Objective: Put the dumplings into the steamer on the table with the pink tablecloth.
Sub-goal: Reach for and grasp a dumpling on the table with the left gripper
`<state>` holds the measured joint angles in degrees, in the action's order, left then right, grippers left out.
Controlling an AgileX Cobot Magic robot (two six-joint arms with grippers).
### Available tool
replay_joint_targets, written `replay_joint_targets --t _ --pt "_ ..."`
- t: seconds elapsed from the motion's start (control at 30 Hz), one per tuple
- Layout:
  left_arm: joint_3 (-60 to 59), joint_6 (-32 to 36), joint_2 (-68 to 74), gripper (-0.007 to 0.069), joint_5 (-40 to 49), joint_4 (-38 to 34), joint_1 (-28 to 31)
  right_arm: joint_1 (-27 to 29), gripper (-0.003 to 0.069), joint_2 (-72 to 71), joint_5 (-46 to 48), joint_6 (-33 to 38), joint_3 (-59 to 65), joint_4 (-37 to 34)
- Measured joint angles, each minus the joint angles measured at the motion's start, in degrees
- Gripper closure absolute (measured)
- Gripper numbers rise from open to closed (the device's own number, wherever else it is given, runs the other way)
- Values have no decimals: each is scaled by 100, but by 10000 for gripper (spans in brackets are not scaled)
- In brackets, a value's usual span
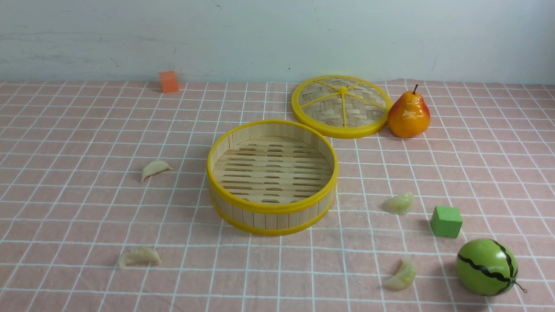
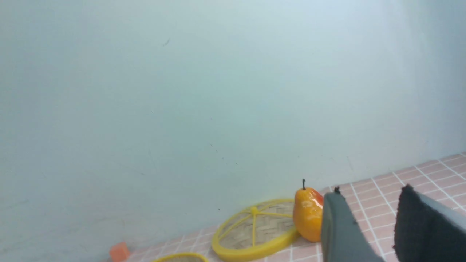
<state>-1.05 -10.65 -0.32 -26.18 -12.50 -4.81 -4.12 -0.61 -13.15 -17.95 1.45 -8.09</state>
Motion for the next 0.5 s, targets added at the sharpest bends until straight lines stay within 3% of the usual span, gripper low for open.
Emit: replay_joint_targets --t 0.13,0.17,0.2,0.23,0.37,0.5 --pt "722 -148 492 497 423 228 0 0 536 235 111 -78 -306 170" --pt "1261 -126 936 555 763 429 0 0 622 507 252 -50 -593 455" --pt "1539 -121 1265 599 961 482 0 0 655 774 356 -31 -772 643" --pt "1873 -121 1552 634 1213 540 0 0 666 928 457 -27 -905 809" --pt "2850 -59 3262 638 1961 695 0 0 671 2149 1180 -16 -1427 1512" --pt "3713 -17 5047 638 3105 873 0 -5 669 3389 2174 -11 -1913 1598"
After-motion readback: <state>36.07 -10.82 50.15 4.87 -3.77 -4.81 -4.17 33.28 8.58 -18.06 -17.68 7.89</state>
